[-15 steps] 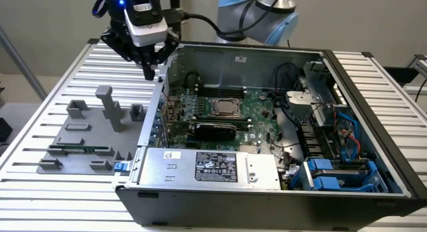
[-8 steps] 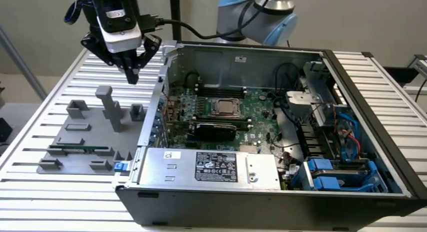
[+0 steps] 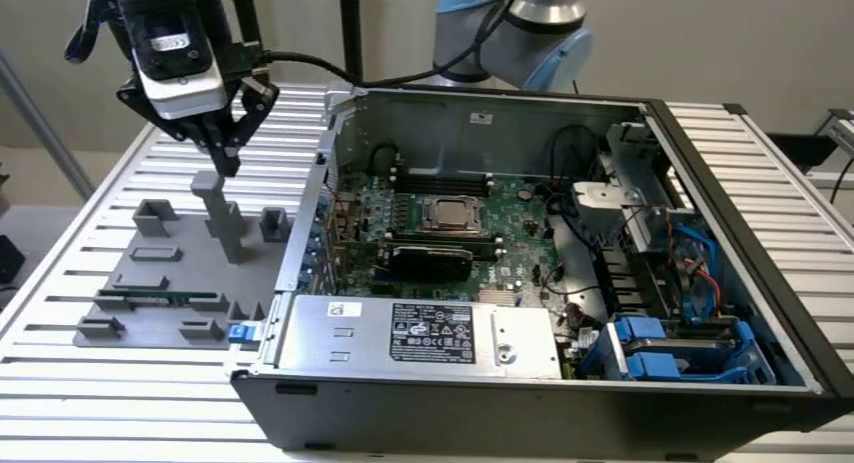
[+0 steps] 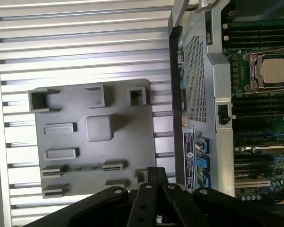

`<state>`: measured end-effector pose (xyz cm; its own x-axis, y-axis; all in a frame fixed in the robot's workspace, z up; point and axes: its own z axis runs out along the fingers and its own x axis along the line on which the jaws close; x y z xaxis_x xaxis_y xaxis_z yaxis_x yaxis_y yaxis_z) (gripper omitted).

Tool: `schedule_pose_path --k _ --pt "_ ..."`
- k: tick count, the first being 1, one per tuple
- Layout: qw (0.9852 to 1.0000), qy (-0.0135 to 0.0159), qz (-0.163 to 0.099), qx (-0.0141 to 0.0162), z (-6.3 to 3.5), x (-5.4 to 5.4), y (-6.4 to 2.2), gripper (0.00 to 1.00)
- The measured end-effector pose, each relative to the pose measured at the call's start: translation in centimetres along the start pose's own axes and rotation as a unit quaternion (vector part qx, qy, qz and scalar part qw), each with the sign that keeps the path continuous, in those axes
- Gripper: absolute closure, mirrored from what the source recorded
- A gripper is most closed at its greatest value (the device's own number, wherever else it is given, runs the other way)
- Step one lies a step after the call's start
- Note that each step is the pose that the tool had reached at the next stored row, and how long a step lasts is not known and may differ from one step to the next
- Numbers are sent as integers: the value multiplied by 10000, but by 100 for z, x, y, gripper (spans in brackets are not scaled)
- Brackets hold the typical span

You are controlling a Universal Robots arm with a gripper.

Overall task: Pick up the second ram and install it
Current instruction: 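Reach for the second ram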

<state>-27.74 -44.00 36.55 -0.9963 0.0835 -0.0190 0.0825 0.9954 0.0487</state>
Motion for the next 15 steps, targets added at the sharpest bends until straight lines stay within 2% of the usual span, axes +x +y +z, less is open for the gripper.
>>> schedule_pose_path --k 15 --pt "10000 0 2 0 111 671 -156 89"
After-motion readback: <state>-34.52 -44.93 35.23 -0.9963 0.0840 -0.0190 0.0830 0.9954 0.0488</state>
